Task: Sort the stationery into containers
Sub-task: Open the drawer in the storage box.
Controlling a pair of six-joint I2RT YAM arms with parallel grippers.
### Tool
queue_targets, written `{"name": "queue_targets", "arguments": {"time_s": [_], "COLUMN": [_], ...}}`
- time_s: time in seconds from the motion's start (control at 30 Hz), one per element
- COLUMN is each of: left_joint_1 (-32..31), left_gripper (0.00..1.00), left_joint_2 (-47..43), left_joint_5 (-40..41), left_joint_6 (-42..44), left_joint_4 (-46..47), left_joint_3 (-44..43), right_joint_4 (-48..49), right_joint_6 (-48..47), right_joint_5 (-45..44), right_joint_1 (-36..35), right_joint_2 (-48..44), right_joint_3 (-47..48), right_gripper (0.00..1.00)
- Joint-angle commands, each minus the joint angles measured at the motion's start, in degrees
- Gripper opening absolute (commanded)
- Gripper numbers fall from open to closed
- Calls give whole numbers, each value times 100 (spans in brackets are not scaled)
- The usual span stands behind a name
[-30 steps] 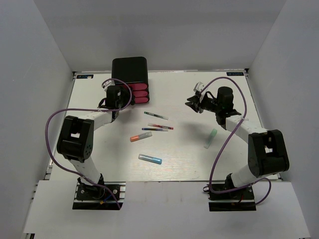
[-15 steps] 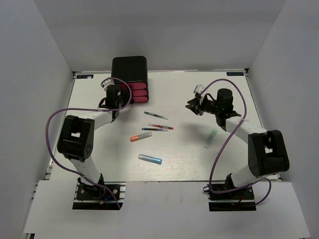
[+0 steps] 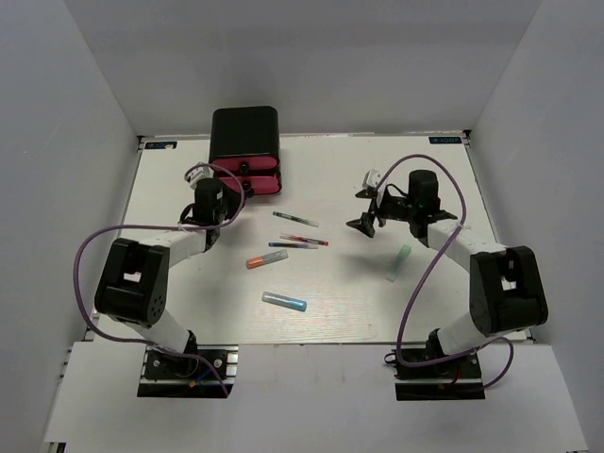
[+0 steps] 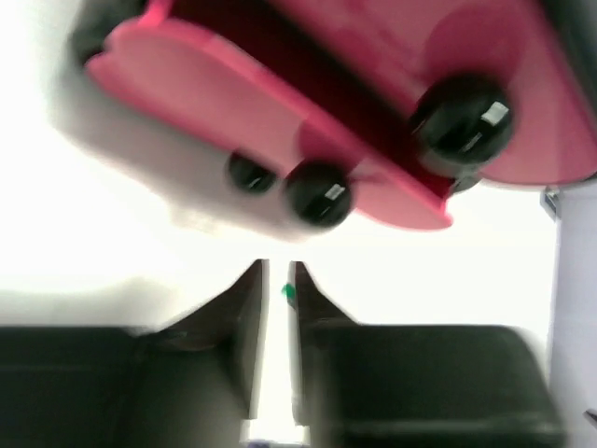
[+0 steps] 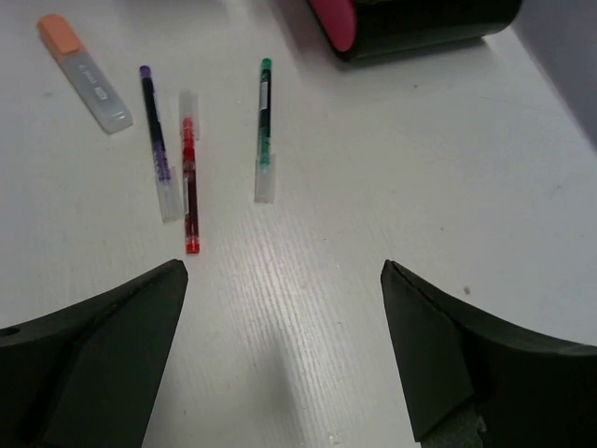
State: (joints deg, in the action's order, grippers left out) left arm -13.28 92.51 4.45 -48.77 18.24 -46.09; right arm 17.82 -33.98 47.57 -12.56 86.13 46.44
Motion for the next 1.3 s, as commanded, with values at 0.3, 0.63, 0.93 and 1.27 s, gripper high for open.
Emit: {"name": "queue_targets", "arguments": {"time_s": [0.3, 0.63, 0.93, 1.27], "left_joint_1": [18, 18, 18, 71], "left_gripper": [43, 64, 64, 54], "left_joint_2": [-673, -436, 162, 452], "left_joint_5": [-5, -111, -225, -172], "left_joint_6": [79, 246, 360, 413], "left_joint_4": [-120, 22, -30, -145], "left_joint_3": [425, 92, -559, -806], "right_joint_4": [-2363, -2125, -2073, -2037], "right_joint_6": [-1507, -1401, -1375, -1375], "right_joint_5": [1018, 850, 780, 780], "right_joint_1": [-229, -300, -300, -282], "right_joint_2": [1073, 976, 906, 932], "right_joint_3": [1412, 1184, 1105, 1096], "right_gripper": [88, 84, 84, 82]}}
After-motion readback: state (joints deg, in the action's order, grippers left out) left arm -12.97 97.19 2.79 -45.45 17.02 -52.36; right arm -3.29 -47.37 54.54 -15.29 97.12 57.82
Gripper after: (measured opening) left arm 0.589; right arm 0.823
